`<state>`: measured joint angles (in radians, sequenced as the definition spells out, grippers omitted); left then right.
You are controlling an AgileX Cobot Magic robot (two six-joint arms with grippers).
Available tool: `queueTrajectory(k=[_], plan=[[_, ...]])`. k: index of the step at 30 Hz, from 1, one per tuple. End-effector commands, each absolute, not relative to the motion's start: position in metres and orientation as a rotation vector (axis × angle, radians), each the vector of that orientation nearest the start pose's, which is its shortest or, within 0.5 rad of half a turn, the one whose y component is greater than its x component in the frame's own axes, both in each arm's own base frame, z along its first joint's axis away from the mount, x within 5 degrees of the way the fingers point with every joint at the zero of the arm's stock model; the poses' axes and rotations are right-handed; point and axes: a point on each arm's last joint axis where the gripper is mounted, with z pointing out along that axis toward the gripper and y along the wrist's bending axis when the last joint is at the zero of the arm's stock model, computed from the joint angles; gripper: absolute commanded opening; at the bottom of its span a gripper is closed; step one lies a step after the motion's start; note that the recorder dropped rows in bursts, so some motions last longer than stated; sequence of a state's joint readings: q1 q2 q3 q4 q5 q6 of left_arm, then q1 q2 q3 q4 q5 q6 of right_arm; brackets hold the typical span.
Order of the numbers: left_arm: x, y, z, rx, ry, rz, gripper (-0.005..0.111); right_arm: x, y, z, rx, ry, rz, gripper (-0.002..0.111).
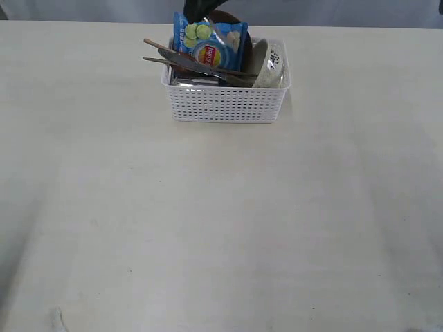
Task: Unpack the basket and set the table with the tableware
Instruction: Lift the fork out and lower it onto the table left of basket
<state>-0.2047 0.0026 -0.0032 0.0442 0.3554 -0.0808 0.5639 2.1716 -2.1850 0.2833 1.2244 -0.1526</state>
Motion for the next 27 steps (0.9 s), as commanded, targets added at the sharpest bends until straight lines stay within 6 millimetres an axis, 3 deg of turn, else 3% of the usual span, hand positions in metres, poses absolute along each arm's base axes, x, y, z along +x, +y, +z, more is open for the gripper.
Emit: queueTrajectory(k=[1,9,13,15,21,27], plan=[[0.053,-0.01,0.182,0.147,1.825,-0.157,0.0,0.361,0.303,0.301,-0.83,2.648,0.573,-0.001],[0.053,-0.01,0.182,0.147,1.825,-0.157,0.0,0.309,0.349,0.267,-0.718,2.826,0.488,-0.001],[0.053,-0.01,0.182,0.147,1.825,-0.157,0.0,0.281,0.372,0.24,-0.669,2.839,0.422,-0.001],[0.053,-0.01,0.182,0.147,1.825,-0.157,0.0,0.272,0.379,0.224,-0.563,2.835,0.401,-0.001],[0.053,-0.01,0.182,0.147,1.825,-0.157,0.0,0.268,0.376,0.186,-0.314,2.841,0.434,-0.001],[0.053,-0.01,0.182,0.147,1.825,-0.157,0.0,0.272,0.368,0.173,-0.176,2.83,0.342,-0.001]])
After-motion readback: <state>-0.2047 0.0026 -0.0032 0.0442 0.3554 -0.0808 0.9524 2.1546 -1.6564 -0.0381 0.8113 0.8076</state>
